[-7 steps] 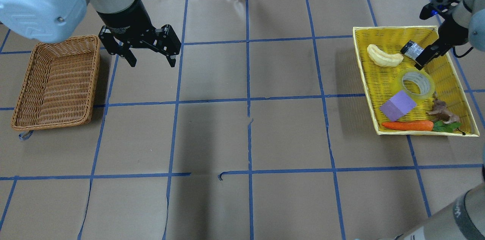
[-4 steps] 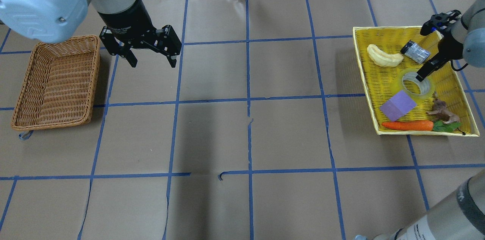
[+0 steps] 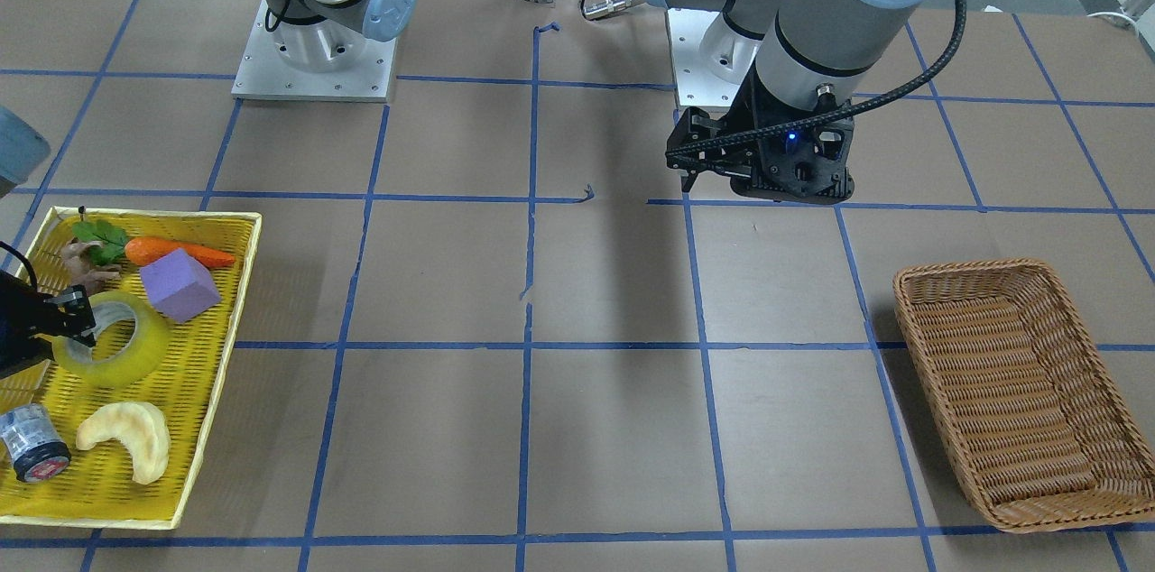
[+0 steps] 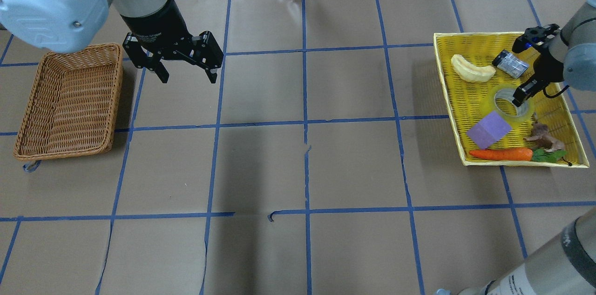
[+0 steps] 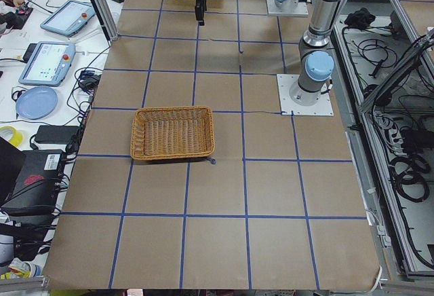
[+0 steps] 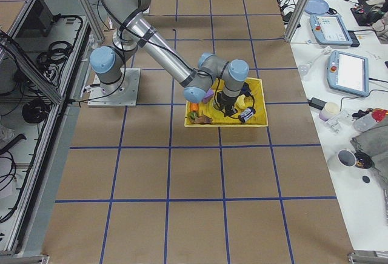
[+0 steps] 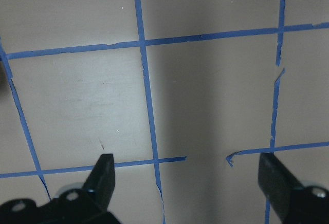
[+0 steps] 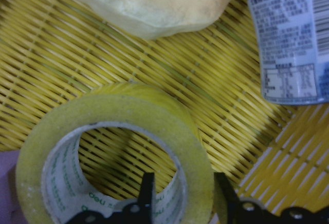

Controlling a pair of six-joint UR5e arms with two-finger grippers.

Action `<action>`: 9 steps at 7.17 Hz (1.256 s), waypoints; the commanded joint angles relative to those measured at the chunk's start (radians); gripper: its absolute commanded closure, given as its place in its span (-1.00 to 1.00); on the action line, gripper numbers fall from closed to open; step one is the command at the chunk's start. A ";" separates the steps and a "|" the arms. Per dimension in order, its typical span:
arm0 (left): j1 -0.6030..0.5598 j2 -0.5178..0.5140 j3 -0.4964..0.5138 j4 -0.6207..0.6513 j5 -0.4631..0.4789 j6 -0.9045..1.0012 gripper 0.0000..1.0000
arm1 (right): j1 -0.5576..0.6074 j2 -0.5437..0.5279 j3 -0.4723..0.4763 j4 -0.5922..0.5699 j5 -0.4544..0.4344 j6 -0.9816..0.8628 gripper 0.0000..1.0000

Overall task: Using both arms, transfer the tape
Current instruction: 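Close the right gripper on the yellow tape roll's rim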

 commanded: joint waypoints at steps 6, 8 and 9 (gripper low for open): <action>0.002 -0.001 0.001 0.000 0.000 0.000 -1.00 | 0.147 -0.064 -0.199 0.127 0.014 0.341 1.00; 0.002 -0.001 0.002 0.000 0.000 0.000 -1.00 | 0.323 -0.070 -0.227 0.175 0.001 0.573 1.00; 0.002 -0.002 0.002 0.000 -0.002 0.000 -1.00 | 0.400 -0.069 -0.227 0.179 0.002 0.693 1.00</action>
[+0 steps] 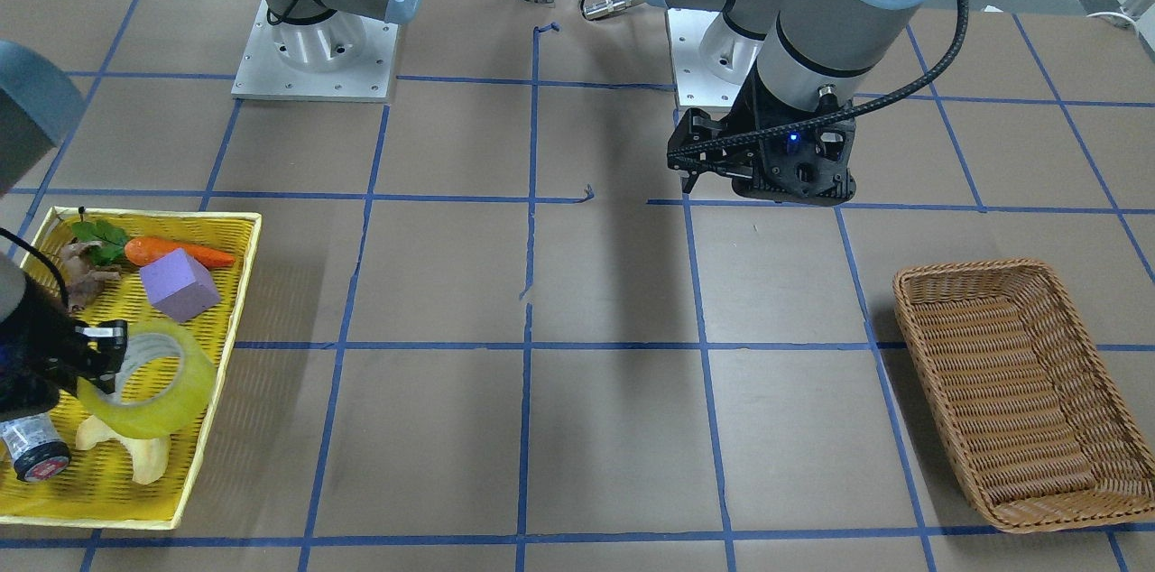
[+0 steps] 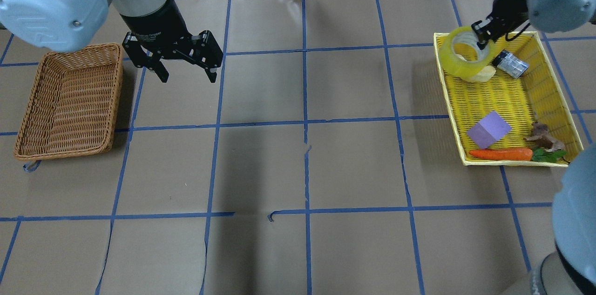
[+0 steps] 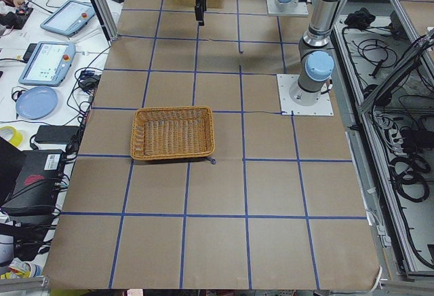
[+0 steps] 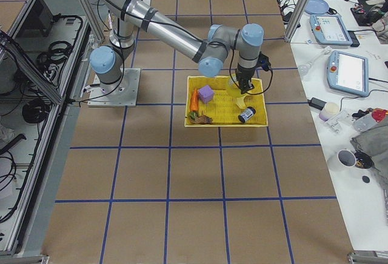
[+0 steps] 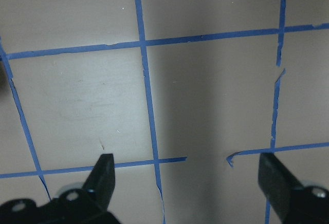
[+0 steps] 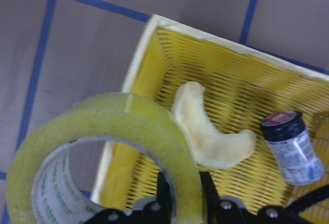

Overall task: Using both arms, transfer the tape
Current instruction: 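Carry the tape roll toward the table center and lower it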

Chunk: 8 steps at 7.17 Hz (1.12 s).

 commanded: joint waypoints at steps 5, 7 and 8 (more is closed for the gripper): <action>0.002 -0.001 -0.001 0.000 0.003 0.000 -1.00 | 0.415 0.237 -0.160 -0.022 0.084 0.607 1.00; 0.002 -0.001 -0.001 0.000 0.005 0.000 -1.00 | 0.503 0.298 -0.189 -0.026 0.111 0.715 1.00; 0.002 -0.002 -0.001 0.000 0.005 0.000 -1.00 | 0.508 0.300 -0.189 -0.026 0.102 0.714 1.00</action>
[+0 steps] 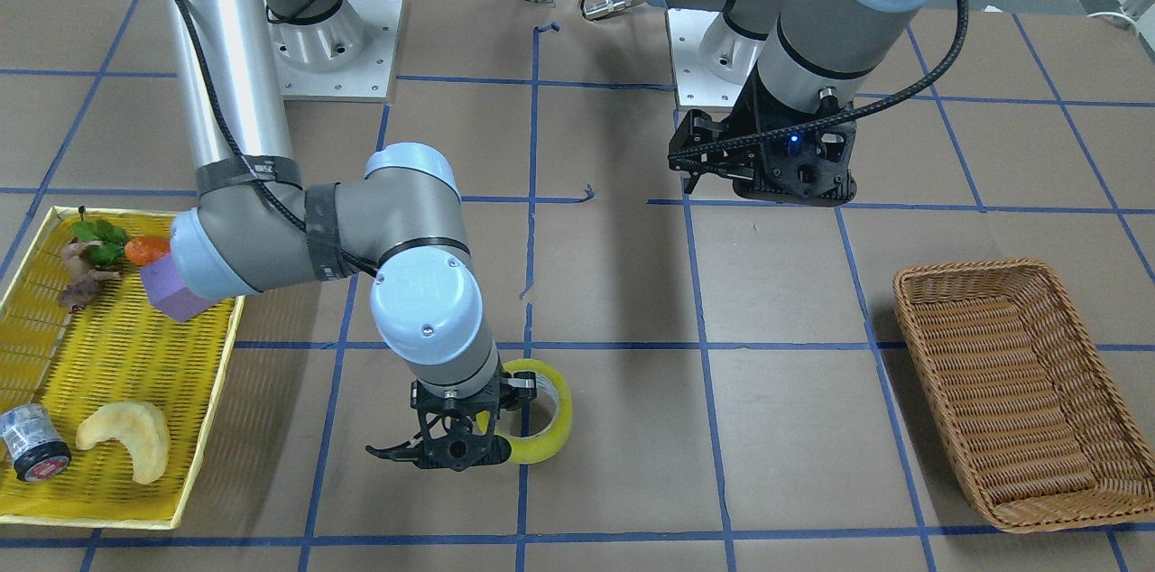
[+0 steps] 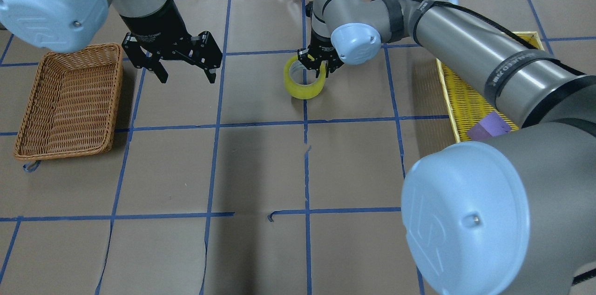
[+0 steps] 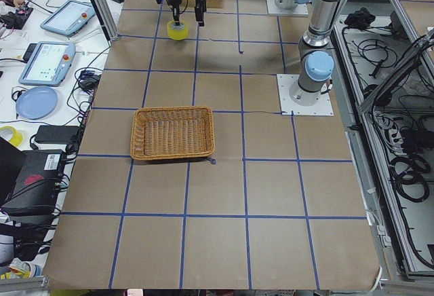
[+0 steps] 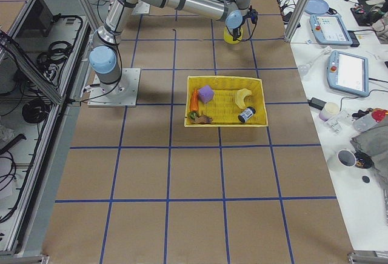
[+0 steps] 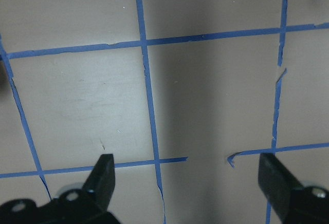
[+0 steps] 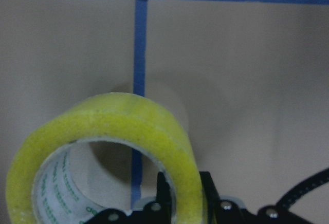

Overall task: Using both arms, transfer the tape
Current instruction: 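Carry the tape roll toward the table center and lower it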

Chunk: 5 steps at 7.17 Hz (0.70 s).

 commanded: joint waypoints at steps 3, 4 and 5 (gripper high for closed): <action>0.000 -0.001 0.000 0.000 -0.002 0.000 -1.00 | 0.023 0.031 -0.002 0.000 -0.016 0.001 0.20; 0.000 -0.003 0.000 0.000 -0.002 0.000 -1.00 | 0.023 0.041 -0.003 0.002 -0.051 -0.026 0.06; 0.000 -0.003 0.000 0.000 -0.002 0.000 -1.00 | 0.023 0.041 -0.008 0.005 -0.051 -0.027 -0.32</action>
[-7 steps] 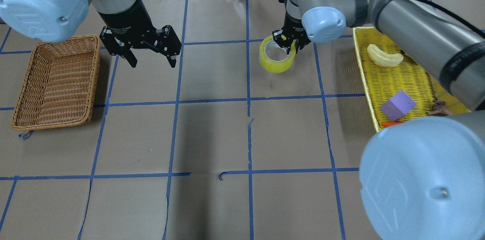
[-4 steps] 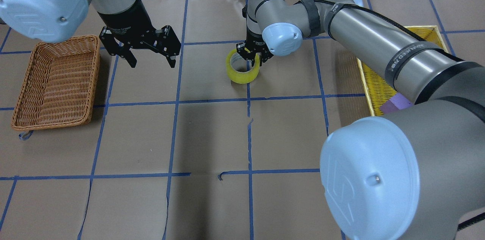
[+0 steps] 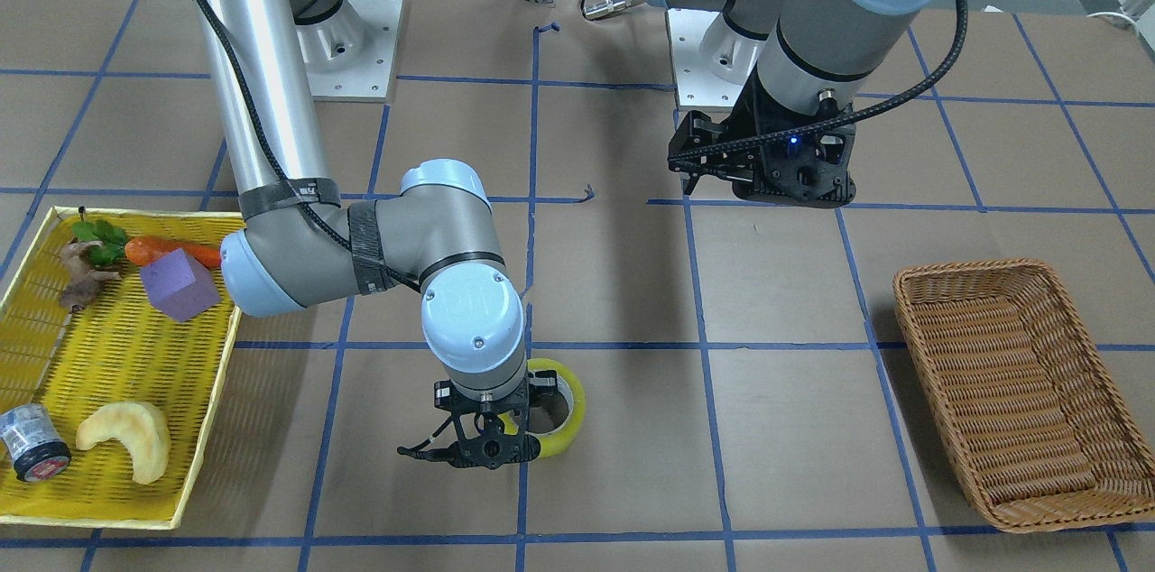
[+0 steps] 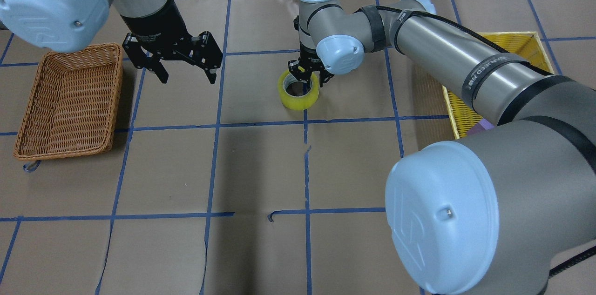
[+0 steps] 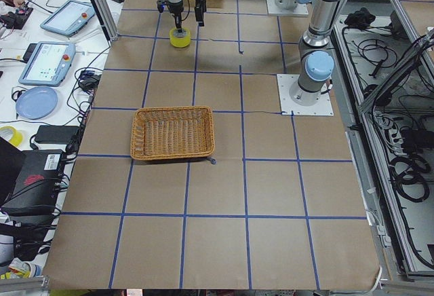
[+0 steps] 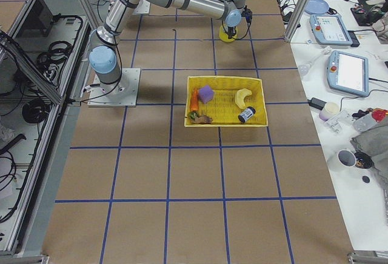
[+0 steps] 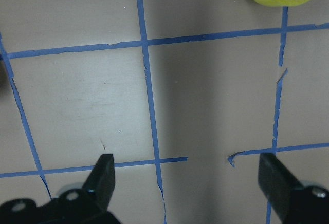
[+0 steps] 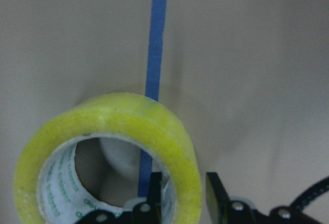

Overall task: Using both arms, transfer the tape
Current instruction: 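Release the tape roll and raise the right gripper away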

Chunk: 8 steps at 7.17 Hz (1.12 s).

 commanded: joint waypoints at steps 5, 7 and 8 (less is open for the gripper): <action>-0.002 -0.002 0.002 0.003 -0.006 0.000 -1.00 | -0.038 -0.271 -0.007 0.226 -0.018 -0.006 -1.00; -0.009 -0.014 0.015 0.044 -0.006 -0.002 -1.00 | -0.137 -0.445 0.012 0.403 -0.019 -0.017 -1.00; -0.015 -0.046 0.008 0.131 -0.026 -0.020 -1.00 | -0.177 -0.521 0.047 0.450 -0.019 -0.040 -1.00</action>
